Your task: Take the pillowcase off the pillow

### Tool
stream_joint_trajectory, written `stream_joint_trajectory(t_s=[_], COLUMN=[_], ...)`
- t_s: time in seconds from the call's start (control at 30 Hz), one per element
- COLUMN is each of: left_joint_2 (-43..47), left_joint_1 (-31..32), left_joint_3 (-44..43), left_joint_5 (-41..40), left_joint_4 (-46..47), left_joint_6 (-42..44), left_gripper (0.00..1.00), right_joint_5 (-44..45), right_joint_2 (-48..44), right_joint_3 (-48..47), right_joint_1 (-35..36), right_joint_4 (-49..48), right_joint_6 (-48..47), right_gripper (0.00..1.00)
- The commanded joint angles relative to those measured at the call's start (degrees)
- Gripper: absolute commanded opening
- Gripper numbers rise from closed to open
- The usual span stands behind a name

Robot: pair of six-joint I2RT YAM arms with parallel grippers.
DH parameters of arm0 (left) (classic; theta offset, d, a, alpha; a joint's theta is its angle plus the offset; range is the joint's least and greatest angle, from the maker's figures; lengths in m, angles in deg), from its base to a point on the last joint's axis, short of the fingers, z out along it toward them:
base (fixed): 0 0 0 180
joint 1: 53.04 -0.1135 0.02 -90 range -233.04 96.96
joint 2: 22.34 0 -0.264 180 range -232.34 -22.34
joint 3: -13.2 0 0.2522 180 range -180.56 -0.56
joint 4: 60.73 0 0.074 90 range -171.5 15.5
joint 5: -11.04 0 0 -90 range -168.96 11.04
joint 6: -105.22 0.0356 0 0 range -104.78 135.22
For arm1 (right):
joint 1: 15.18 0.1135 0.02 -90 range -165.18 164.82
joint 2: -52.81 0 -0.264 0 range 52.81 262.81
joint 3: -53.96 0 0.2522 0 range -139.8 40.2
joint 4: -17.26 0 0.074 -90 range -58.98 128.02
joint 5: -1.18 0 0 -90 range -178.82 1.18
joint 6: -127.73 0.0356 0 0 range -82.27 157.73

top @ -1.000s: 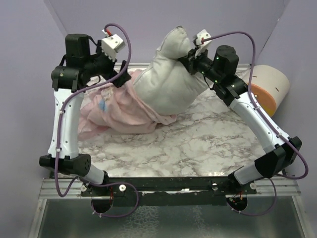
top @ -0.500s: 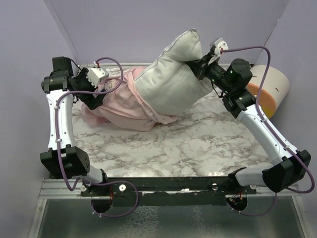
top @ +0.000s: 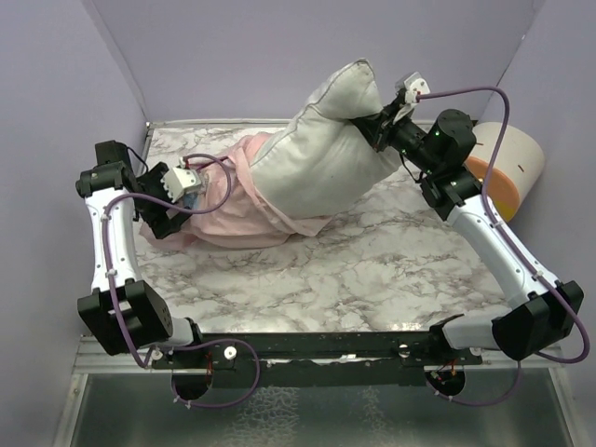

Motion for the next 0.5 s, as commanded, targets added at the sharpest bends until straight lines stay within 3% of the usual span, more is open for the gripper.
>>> stream_joint_trajectory(t_s=[0.0, 0.17, 0.3, 0.4, 0.47], left_joint_2=[2.76, 7.23, 8.60, 5.52, 4.19], left_joint_1=[-1.16, -0.93, -0.68, -1.75, -4.88], left_joint_3=[-5.81, -19.39, -12.49, -6.22, -2.57], left_joint_5=[2.31, 14.56, 9.01, 4.07, 6.52], left_joint_4=[-7.89, -12.92, -11.96, -6.43, 0.57], left_joint_6=[5.91, 2.49, 8.63, 5.80, 2.65], left_gripper=[0.99, 0.99, 0.99, 0.98, 0.99], right_joint_5=[2.59, 3.27, 0.91, -1.77, -3.37], right_joint_2=[0.57, 1.70, 0.80, -0.44, -0.89], right_joint_3=[-3.40, -5.10, -4.81, -3.92, -3.86], right_joint_1=[-2.60, -3.14, -3.76, -5.11, -5.50], right_joint_4=[-1.29, -1.09, -2.26, -3.48, -3.57], right_joint_6=[-1.18, -1.12, -0.60, 0.29, 0.84], right_gripper=[0.01, 0.01, 0.01, 0.01, 0.01])
